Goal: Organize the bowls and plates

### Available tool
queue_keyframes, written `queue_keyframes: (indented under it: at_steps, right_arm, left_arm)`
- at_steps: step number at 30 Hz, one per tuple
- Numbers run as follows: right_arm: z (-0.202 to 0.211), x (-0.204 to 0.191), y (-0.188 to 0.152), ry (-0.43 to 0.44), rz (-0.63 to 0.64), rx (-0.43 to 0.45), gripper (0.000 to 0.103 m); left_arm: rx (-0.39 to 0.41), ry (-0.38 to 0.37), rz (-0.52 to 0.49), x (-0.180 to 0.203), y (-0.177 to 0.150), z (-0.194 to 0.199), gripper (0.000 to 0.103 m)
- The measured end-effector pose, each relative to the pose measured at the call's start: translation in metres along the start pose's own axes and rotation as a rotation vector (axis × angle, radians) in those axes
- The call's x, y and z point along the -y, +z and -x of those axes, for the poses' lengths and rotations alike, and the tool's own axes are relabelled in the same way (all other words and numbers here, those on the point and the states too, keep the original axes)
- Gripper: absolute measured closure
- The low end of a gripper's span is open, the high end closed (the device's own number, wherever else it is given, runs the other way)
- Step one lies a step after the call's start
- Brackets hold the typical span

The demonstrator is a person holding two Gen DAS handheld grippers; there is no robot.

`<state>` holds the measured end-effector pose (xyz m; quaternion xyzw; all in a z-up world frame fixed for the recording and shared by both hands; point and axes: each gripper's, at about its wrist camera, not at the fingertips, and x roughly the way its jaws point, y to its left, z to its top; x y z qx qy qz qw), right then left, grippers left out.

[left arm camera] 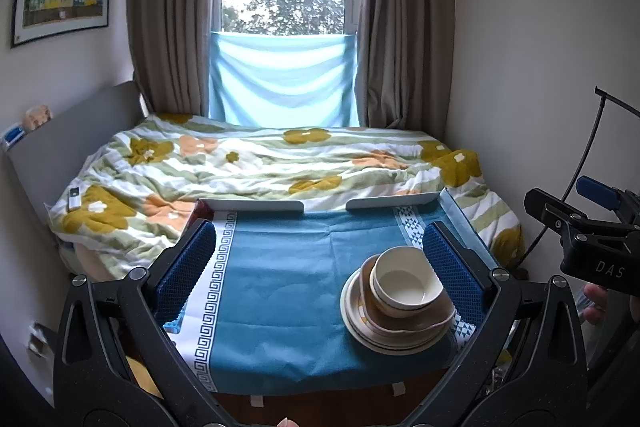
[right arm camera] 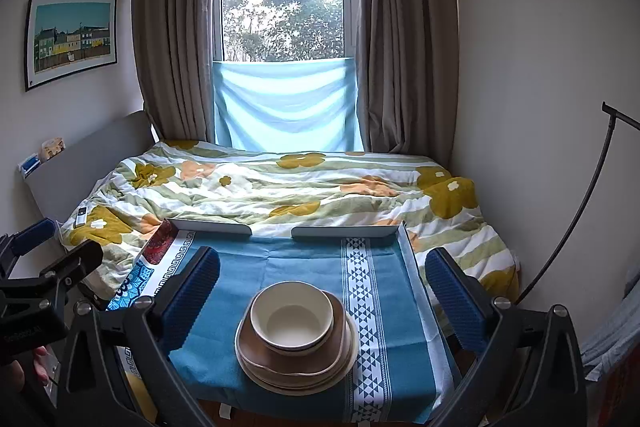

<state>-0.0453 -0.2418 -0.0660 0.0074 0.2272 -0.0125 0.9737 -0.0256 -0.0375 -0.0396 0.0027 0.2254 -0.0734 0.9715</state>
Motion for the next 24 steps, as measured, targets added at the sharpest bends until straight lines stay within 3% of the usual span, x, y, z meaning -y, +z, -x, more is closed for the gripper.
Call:
queue_keyframes:
  at_steps: [24]
  right_arm:
    - [-0.008,-0.005,0.005,0.001,0.006,0.008,0.001]
  left_arm:
    - [0.096,0.073,-0.044,0.002,0.004,0.01,0.0]
